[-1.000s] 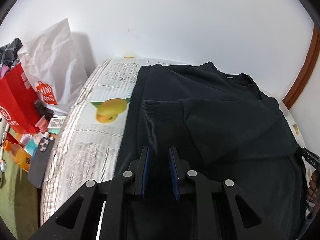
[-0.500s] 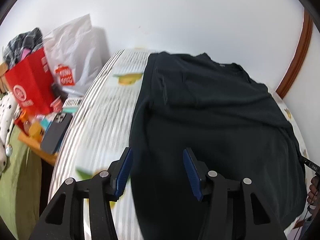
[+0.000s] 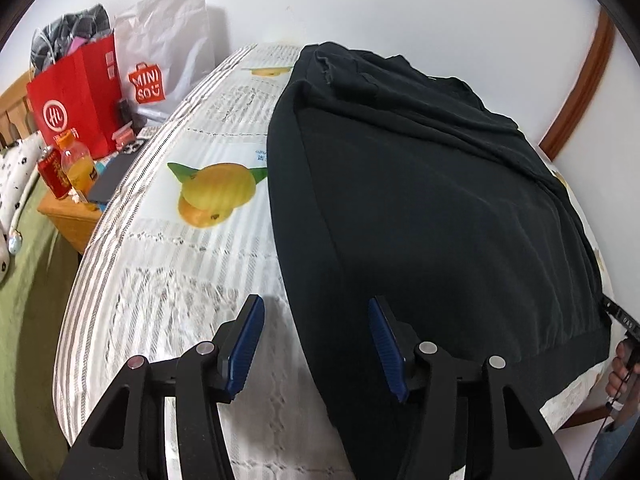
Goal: Fold small clothes
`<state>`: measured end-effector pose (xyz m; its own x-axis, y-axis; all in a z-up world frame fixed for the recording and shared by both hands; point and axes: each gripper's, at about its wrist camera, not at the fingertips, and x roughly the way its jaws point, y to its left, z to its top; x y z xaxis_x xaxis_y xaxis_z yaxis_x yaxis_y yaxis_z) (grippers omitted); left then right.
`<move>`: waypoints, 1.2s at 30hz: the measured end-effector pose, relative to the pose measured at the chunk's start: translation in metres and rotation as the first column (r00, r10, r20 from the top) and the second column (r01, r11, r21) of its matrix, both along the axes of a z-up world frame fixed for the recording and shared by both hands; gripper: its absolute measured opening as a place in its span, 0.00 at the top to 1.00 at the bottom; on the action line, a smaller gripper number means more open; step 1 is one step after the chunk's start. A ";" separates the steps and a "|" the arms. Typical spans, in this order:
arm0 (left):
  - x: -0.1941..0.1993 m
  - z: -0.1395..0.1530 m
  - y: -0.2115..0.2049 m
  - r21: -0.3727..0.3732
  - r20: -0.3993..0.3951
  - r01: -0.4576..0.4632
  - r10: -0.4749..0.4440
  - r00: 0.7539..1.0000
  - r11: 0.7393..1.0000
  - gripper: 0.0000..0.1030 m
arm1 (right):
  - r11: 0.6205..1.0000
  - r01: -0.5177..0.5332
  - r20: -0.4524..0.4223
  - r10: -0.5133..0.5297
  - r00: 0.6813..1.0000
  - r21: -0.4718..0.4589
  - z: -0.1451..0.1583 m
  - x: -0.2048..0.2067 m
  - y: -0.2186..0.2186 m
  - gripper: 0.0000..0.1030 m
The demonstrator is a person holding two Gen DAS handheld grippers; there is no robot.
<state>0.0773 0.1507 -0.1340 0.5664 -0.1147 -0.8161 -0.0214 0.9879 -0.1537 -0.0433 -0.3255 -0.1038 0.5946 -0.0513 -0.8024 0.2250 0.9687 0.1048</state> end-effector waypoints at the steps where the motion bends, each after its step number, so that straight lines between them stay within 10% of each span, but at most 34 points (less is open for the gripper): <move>1: -0.002 0.000 -0.003 0.012 0.004 0.002 -0.002 1.000 1.000 0.50 | 1.000 -0.006 0.003 0.006 1.000 -0.001 -0.001 0.000 0.004 0.32; 8: 0.005 -0.003 -0.024 0.101 0.020 -0.004 0.003 1.000 0.995 0.50 | 0.997 0.025 0.013 -0.024 1.000 -0.069 -0.003 0.018 0.024 0.55; 10: 0.008 -0.003 -0.026 0.117 0.030 -0.021 0.017 0.999 0.993 0.59 | 0.999 0.020 0.014 -0.020 1.000 -0.046 -0.001 0.022 0.025 0.88; 12: 0.009 -0.001 -0.024 0.104 0.028 -0.020 0.017 0.999 0.994 0.92 | 1.000 -0.004 0.012 0.005 1.000 -0.025 0.001 0.023 0.027 0.90; 27: -0.038 0.101 -0.003 -0.028 0.333 0.067 -0.054 0.941 0.997 0.93 | 0.997 -0.069 0.338 0.058 0.939 0.019 0.100 -0.040 0.014 0.92; 36: 0.014 0.130 -0.001 -0.035 0.386 0.028 -0.012 0.922 0.999 0.93 | 0.998 -0.038 0.394 0.020 0.919 0.040 0.135 0.009 0.007 0.92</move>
<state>0.0911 0.1499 -0.0043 0.8338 -0.1568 -0.5294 0.0672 0.9805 -0.1846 -0.0343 -0.3189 0.0316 0.8632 0.0019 -0.5049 0.1285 0.9662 0.2233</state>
